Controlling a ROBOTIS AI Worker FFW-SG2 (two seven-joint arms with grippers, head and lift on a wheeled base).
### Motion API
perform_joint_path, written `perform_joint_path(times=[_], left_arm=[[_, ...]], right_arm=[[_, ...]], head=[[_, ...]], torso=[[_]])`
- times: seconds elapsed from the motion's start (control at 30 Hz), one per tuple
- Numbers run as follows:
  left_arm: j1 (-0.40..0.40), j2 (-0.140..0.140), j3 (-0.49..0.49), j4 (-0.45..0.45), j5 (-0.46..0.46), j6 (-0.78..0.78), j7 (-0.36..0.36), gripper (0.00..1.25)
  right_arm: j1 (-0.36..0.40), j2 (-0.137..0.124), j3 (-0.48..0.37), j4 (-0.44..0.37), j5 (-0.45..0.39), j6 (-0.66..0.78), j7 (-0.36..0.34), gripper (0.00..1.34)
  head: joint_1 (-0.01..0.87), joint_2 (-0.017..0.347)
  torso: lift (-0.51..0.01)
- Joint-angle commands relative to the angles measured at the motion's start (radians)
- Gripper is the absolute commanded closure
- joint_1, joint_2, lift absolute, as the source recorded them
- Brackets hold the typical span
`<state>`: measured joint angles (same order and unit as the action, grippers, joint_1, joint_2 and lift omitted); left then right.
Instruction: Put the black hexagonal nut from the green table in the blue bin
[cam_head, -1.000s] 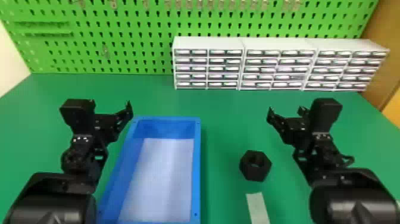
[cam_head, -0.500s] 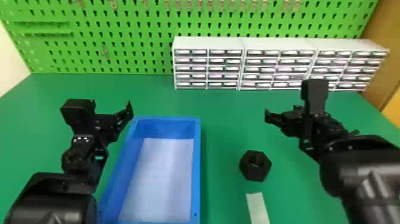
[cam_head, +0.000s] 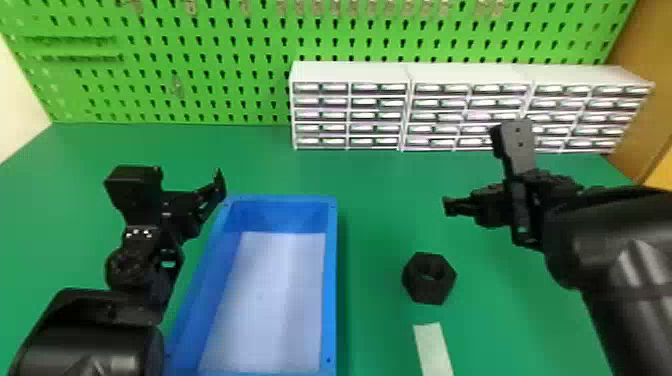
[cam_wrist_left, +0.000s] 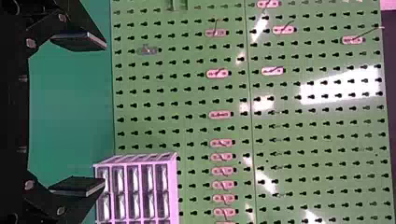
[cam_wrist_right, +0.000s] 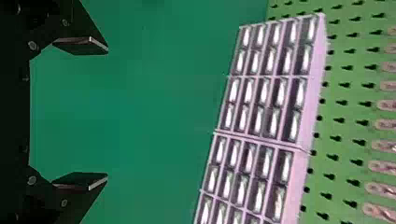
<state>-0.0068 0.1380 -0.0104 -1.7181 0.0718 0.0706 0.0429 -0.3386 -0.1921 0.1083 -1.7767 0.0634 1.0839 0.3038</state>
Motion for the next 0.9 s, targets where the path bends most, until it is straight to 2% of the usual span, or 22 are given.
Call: perform_joint_path(times=[0.0, 0.43, 0.63, 0.87], left_arm=[[-0.002, 0.000, -0.005, 0.000, -0.001, 0.000, 0.000, 0.24], [-0.005, 0.000, -0.005, 0.000, -0.003, 0.002, 0.000, 0.24], [-0.004, 0.000, -0.005, 0.000, -0.003, 0.002, 0.000, 0.24], [-0.004, 0.000, -0.003, 0.000, -0.004, 0.002, 0.000, 0.24]], right_arm=[[-0.037, -0.023, 0.041, 0.019, 0.032, 0.079, 0.049, 0.32], [-0.106, -0.033, 0.139, 0.138, 0.125, 0.165, 0.256, 0.32], [-0.125, -0.035, 0.166, 0.183, 0.147, 0.169, 0.316, 0.32], [-0.132, -0.046, 0.183, 0.221, 0.157, 0.168, 0.353, 0.32]], head=[[0.686, 0.052], [0.686, 0.052], [0.686, 0.052], [0.686, 0.052]], torso=[[-0.097], [-0.097], [-0.097], [-0.097]])
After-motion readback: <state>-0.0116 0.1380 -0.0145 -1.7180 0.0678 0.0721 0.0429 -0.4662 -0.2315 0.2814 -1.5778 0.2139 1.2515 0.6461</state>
